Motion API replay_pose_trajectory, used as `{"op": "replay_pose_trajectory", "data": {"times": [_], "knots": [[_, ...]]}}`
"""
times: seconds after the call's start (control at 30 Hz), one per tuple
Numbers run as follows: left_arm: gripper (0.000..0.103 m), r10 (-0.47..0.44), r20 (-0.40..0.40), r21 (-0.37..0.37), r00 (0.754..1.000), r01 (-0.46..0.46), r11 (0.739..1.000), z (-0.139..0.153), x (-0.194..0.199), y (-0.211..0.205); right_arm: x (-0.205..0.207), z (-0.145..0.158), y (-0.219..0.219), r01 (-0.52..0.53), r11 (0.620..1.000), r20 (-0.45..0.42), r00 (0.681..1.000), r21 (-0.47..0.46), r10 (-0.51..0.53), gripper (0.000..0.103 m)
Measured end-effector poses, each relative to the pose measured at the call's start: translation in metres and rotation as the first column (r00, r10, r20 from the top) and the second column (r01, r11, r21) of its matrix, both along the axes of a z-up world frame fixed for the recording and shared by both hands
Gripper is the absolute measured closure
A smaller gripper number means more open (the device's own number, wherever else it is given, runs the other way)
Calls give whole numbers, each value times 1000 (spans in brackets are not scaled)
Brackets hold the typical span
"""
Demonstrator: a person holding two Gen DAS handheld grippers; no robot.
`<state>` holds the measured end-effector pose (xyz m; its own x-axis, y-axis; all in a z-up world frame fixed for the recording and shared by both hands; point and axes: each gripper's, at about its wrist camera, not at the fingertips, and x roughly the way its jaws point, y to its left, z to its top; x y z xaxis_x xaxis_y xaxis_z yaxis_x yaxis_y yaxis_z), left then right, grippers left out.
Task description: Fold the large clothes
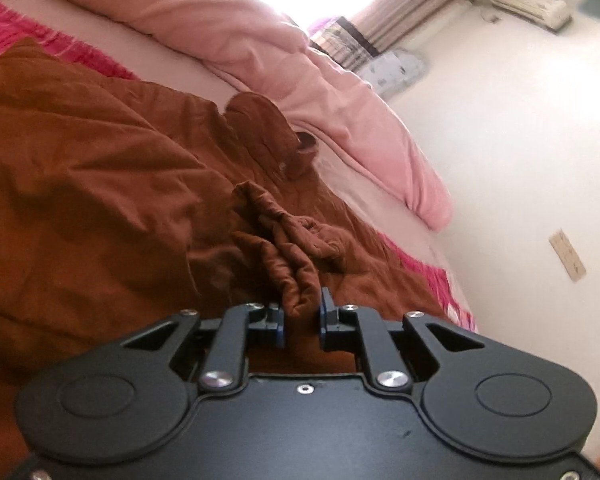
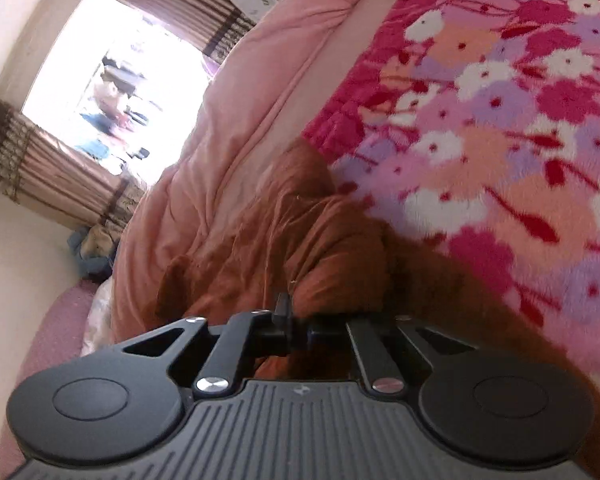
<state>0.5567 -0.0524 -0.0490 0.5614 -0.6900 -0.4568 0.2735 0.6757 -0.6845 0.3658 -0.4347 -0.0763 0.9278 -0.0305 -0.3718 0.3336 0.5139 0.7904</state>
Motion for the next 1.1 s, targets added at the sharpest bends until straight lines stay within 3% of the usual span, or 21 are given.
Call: {"op": "replay_pose_trajectory", "data": {"times": [0.13,0.2,0.23,0.3,0.33,0.4,0.47,0.53,0.63,0.73,0.87,0.93,1.03,1.1], "knots": [[81,2,-36,139,999,3,990,-27,4,-16,-8,-6,-4,2,998,-48,999,-68,-5,95],[79,-5,-26,133,1000,9,991,-34,5,-15,-1,-22,-8,-11,999,-101,995,-45,6,93],[75,-13,-29,129,1000,17,992,-32,5,-13,-4,-28,-9,-12,1000,-78,997,-26,9,93],[63,-21,-32,142,999,26,990,-21,2,-6,-12,-26,-9,-19,1000,-62,998,-8,19,86],[61,-16,-19,171,1000,18,985,-11,-1,-1,-17,-21,-9,-25,1000,-66,998,-9,24,77],[60,-4,46,225,999,-6,974,8,-9,11,-27,-6,-6,-33,998,-107,994,-45,28,73],[60,0,118,242,993,-28,970,27,-16,21,-31,11,-4,-51,993,-186,982,-107,30,68],[59,9,146,224,989,-42,974,39,-11,22,-36,32,5,-44,975,-188,982,-217,3,67],[59,-1,155,195,988,-29,980,42,-3,8,-28,55,22,-19,931,-120,992,-363,-27,67],[59,-44,134,189,990,18,982,28,5,-16,-4,60,41,-46,892,-55,998,-449,23,67],[59,-45,83,253,996,22,967,4,22,-36,31,45,57,-101,836,-127,991,-539,38,67],[59,-43,90,282,995,16,959,-4,25,-37,43,32,53,-111,838,-190,982,-534,9,67],[54,-23,92,336,995,-9,942,-16,29,-36,50,11,39,-116,867,-231,973,-484,1,82],[55,-19,65,251,998,2,968,-24,35,-23,49,3,33,-106,873,-210,978,-476,4,88]]}}
